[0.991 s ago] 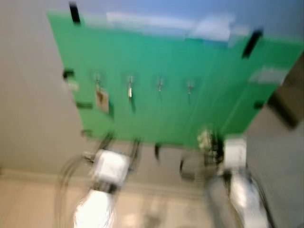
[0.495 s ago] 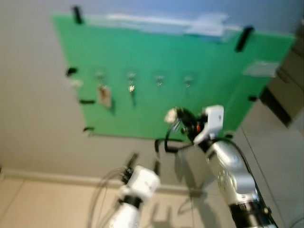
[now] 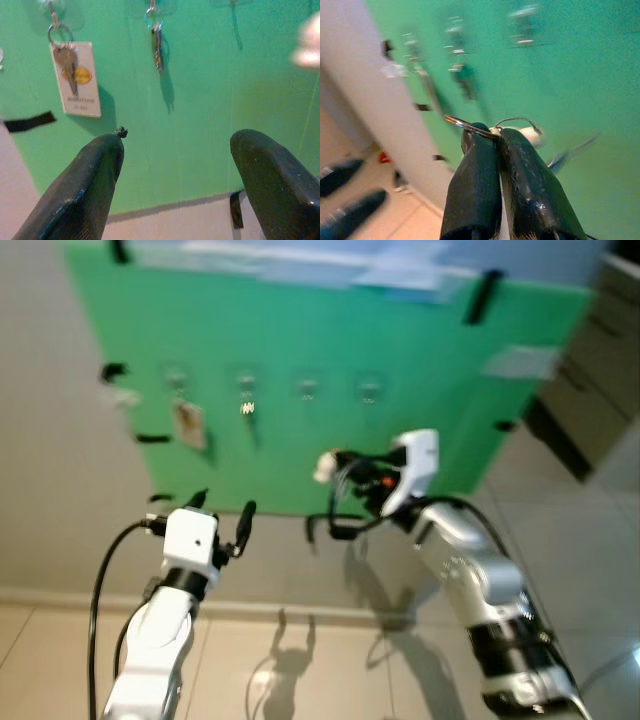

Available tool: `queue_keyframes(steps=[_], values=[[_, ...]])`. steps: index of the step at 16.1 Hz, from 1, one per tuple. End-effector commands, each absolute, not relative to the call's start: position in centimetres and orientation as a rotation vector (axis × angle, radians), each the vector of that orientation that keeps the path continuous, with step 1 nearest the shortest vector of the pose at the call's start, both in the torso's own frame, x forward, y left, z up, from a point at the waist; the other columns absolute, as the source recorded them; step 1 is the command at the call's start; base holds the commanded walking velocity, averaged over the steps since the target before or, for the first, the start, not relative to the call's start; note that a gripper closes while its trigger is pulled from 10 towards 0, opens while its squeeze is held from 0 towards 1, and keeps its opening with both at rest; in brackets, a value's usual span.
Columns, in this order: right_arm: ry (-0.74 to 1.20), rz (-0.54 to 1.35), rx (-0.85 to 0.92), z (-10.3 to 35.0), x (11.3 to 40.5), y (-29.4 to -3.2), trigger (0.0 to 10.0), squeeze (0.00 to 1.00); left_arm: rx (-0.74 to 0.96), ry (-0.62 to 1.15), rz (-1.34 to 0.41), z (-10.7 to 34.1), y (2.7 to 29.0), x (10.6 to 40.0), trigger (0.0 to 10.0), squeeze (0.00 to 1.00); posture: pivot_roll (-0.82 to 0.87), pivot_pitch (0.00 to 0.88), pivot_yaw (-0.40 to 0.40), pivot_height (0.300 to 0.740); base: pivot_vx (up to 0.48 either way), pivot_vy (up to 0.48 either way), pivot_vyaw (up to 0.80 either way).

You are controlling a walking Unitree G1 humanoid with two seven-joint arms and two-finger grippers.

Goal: Hang keys on a hook

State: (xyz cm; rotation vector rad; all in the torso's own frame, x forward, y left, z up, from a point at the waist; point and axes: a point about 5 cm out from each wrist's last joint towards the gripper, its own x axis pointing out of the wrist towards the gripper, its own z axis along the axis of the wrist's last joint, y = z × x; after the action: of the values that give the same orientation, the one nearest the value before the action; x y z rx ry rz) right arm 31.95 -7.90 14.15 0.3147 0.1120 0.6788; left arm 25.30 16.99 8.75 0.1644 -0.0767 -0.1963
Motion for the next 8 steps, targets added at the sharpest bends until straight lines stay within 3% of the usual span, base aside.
queue_keyframes(steps=[1,2,4,6,8], values=[[0.105,0.636,0.319,14.6,32.1,-9.2,0.0,0.0,0.139,-0.052,-0.219,7.9,16.3,24.8,10.0,0.0,0.07,0.0,-0.072,0.74,0.0,0.0,0.0],[0.105,0.636,0.319,14.6,32.1,-9.2,0.0,0.0,0.139,-0.052,-0.219,7.9,16.3,24.8,10.0,0.0,0.07,0.0,-0.072,0.74,0.0,0.0,0.0],[0.083,0.353,0.112,12.2,28.6,-14.9,0.0,0.0,0.07,0.049,-0.159,6.4,17.6,22.0,10.0,0.0,0.07,0.0,-0.072,0.74,0.0,0.0,0.0],[0.075,0.123,-0.063,10.3,23.9,-18.6,0.0,0.0,0.051,0.09,-0.162,6.1,17.7,21.4,10.0,0.0,0.05,0.0,-0.06,0.74,0.0,0.0,0.0],[0.098,0.047,-0.054,9.3,21.7,-19.1,0.0,0.0,0.103,0.065,-0.204,6.3,17.7,21.5,10.0,0.0,0.03,0.0,-0.044,0.74,0.0,0.0,0.0]])
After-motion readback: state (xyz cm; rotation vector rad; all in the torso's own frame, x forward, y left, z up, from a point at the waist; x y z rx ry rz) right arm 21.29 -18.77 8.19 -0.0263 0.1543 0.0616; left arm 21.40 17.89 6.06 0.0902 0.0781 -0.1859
